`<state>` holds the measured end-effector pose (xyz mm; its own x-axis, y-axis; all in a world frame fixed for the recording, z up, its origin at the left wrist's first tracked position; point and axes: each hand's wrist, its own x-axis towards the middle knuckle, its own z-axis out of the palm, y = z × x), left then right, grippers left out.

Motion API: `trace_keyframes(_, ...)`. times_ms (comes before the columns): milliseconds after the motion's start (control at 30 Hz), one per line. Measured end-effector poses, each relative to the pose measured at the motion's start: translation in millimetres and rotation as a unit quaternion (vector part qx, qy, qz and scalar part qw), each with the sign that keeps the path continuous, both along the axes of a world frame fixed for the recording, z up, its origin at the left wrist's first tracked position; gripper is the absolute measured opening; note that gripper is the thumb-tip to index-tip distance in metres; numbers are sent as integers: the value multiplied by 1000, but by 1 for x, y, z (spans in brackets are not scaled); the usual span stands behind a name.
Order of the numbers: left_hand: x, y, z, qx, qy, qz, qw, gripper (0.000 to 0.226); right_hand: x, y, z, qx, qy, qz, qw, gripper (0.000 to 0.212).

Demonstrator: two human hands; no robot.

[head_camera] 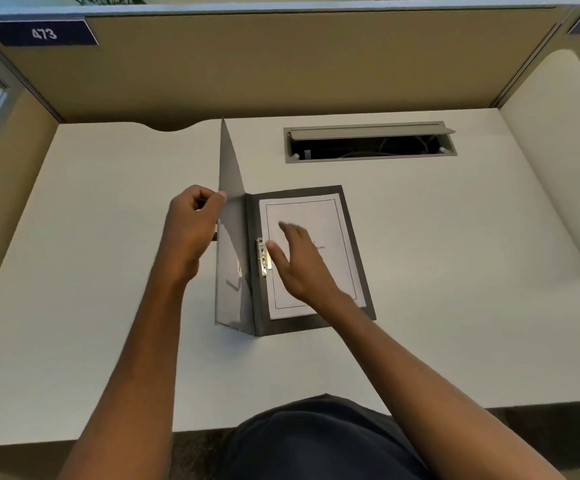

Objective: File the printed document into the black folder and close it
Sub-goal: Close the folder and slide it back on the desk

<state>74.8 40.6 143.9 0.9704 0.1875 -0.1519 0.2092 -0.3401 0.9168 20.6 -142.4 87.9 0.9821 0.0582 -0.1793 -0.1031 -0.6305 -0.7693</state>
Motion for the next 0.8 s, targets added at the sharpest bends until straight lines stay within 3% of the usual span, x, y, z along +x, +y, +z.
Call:
trace_keyframes(67, -5, -20, -3, -31, -1, -6, 1000, 26, 10, 13, 45, 101, -63, -29, 993, 59)
trace_keyframes(133, -9, -37, -6, -51, -4, -25, 998, 32, 17, 21, 80, 135, -99, -22, 986, 58)
trace_keyframes(267, -17, -58, -23, -26, -21, -88, 996, 30, 30, 12, 98, -13, -85, 26, 996, 59)
trace_keyframes(367, -19, -65, -48, 11, -9, -126, 992, 36, 34, -10, 83, -93, -69, -9, 993, 51)
trace_keyframes(567, -24, -91, -92, 123, 61, -182, 974, 52, 36, -66, 36, -97, 0, -81, 992, 61)
trace_keyframes(800, -26, -133, -130, 220, 65, -195, 954, 62, 41, -112, -22, -120, 58, -96, 986, 68)
